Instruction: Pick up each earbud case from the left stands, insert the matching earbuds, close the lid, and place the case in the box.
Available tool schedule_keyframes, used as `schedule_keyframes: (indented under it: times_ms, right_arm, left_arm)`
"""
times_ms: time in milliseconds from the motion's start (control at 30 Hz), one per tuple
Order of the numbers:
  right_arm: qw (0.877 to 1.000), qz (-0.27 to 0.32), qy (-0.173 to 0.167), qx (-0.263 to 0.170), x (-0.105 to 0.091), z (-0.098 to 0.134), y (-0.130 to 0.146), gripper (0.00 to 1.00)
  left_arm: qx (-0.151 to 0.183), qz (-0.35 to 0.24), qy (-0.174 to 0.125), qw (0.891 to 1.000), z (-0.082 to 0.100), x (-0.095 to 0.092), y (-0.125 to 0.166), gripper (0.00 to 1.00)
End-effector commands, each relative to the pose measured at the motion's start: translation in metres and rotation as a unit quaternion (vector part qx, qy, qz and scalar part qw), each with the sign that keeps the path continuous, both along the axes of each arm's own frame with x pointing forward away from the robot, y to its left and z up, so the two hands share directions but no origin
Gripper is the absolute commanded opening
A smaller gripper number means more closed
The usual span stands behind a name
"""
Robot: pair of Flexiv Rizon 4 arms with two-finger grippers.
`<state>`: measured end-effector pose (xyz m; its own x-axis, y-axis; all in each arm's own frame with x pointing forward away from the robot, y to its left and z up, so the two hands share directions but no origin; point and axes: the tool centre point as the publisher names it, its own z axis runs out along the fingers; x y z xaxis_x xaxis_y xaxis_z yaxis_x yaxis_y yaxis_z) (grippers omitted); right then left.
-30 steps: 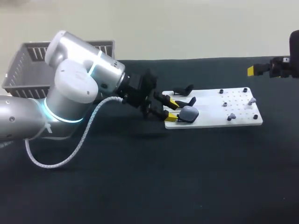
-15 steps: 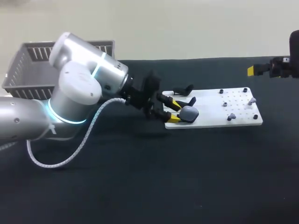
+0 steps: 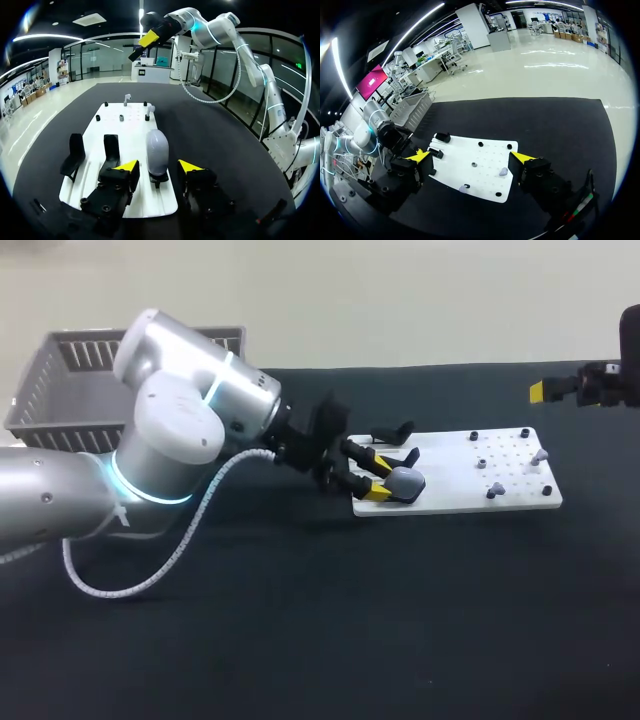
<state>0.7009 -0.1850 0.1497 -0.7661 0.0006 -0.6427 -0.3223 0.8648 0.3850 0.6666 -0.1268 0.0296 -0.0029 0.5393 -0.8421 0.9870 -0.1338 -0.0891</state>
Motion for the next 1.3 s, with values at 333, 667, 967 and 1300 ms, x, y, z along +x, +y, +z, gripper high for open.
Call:
schedule_keyframes:
  times_ms: [333, 667, 967, 1300]
  right_arm:
    - [1.0, 0.0, 0.0, 0.0, 0.0, 0.0, 0.0, 1.0]
    - [1.0, 0.0, 0.0, 0.0, 0.0, 0.0, 0.0, 1.0]
    - [1.0, 0.0, 0.0, 0.0, 0.0, 0.0, 0.0, 1.0]
    - [1.0, 0.0, 0.0, 0.0, 0.0, 0.0, 0.0, 1.0]
  left_arm:
    - [0.005, -0.008, 0.001, 1.0, -0.004, 0.007, -0.007, 0.51]
    - [0.004, -0.016, 0.003, 1.0, -0.006, 0.007, -0.013, 0.49]
    - [0.0, -0.017, 0.004, 1.0, -0.007, 0.005, -0.015, 0.47]
    - [-0.003, -0.016, 0.001, 1.0, -0.006, 0.004, -0.017, 0.34]
